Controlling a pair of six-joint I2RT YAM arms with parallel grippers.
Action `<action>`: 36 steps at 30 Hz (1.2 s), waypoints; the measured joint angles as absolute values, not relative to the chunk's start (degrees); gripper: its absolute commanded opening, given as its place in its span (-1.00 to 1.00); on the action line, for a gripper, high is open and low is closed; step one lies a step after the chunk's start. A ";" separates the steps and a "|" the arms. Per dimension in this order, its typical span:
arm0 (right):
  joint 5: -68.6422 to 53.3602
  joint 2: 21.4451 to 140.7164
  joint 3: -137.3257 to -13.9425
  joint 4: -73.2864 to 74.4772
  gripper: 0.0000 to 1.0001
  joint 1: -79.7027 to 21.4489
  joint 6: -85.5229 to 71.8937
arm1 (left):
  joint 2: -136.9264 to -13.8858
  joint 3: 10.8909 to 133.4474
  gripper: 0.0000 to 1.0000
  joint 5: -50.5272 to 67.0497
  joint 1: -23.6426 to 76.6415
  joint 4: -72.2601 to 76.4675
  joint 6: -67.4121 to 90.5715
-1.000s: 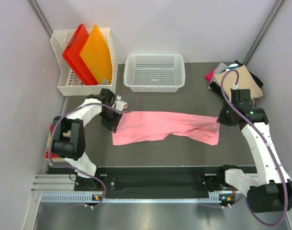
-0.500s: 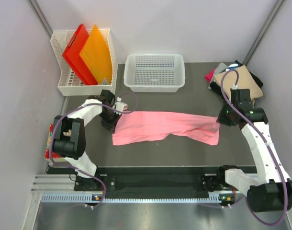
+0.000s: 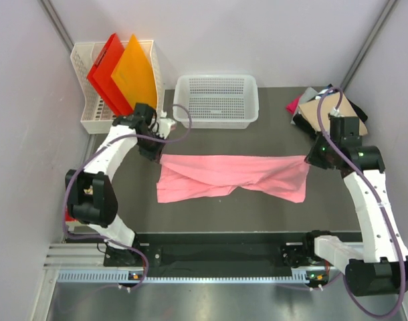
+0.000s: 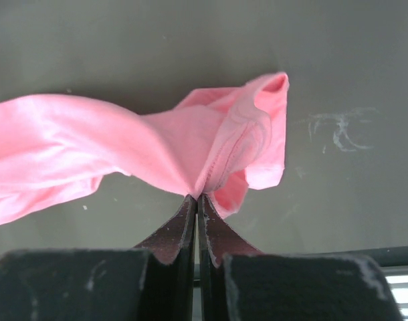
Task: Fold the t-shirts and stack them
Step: Flatten out the tshirt
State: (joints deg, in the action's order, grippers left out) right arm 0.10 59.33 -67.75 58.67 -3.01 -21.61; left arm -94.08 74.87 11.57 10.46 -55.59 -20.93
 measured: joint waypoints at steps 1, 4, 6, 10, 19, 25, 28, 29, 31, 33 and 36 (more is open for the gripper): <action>-0.23 59.33 -68.88 59.02 -1.00 -3.01 -21.76 | -93.51 77.28 -1.00 11.64 10.48 -56.42 -20.95; -1.43 59.20 -71.96 60.31 -1.00 -3.29 -22.63 | -91.66 83.83 -1.00 12.21 10.46 -58.70 -20.97; -2.26 58.72 -73.38 61.60 -1.00 -3.44 -23.22 | -90.30 87.24 -1.00 12.47 10.46 -60.16 -21.08; -6.00 55.90 -76.73 65.58 -1.00 -4.43 -24.93 | -86.52 91.70 -1.00 12.58 10.46 -63.86 -21.28; -16.49 44.23 -93.54 75.24 -1.00 -5.15 -28.36 | -71.09 108.44 -1.00 11.44 10.46 -74.70 -23.77; -24.34 33.63 -97.67 76.73 -1.00 -5.15 -31.64 | -57.34 118.61 -1.00 6.81 10.46 -75.68 -23.57; -27.94 31.38 -99.72 78.32 -1.00 -5.15 -32.67 | -52.25 124.68 -1.00 3.09 10.24 -76.79 -23.24; -29.04 31.27 -101.38 78.81 -1.00 -5.17 -32.88 | -50.89 126.50 -1.00 2.24 9.76 -76.79 -23.35; -30.68 31.11 -104.88 79.02 -1.00 -5.15 -33.15 | -48.31 128.55 -1.00 1.89 7.99 -76.75 -24.14; -31.90 31.09 -109.01 79.00 -1.00 -5.15 -33.23 | -45.87 128.77 -1.00 2.70 4.91 -76.88 -25.32; -33.45 30.79 -115.44 78.63 -1.00 -5.13 -33.17 | -42.41 126.82 -1.00 5.91 -0.86 -77.32 -28.14</action>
